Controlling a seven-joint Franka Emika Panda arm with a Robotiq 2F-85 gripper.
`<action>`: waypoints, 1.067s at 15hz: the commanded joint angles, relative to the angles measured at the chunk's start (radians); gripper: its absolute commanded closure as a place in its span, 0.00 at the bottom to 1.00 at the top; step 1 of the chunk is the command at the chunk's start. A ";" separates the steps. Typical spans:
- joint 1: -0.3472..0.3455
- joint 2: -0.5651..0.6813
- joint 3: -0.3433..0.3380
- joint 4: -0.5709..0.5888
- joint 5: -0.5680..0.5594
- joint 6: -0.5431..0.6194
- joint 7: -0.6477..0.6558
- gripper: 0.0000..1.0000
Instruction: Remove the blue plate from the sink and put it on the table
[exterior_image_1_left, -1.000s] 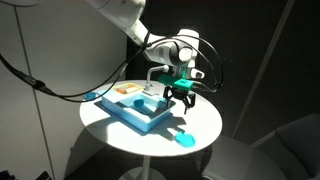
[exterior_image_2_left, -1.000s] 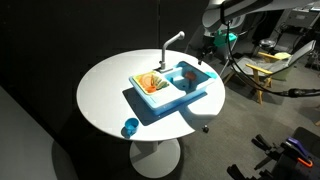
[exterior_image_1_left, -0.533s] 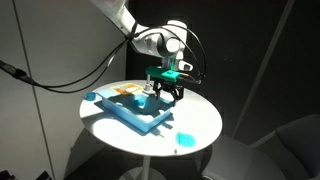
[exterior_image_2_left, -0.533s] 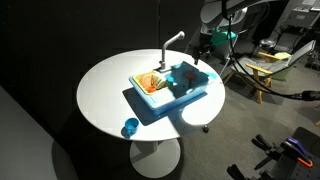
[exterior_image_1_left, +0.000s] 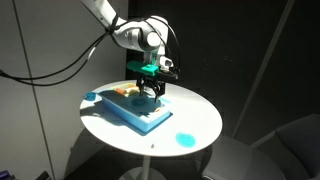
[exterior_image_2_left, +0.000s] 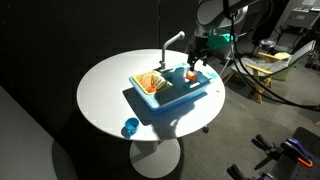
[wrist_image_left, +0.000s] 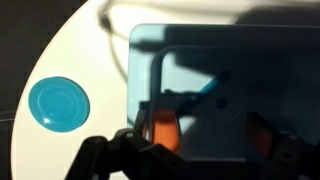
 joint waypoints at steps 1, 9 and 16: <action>0.034 -0.085 0.008 -0.111 -0.017 0.021 0.065 0.00; 0.122 -0.192 0.041 -0.259 -0.023 0.024 0.168 0.00; 0.187 -0.263 0.062 -0.388 -0.071 0.053 0.295 0.00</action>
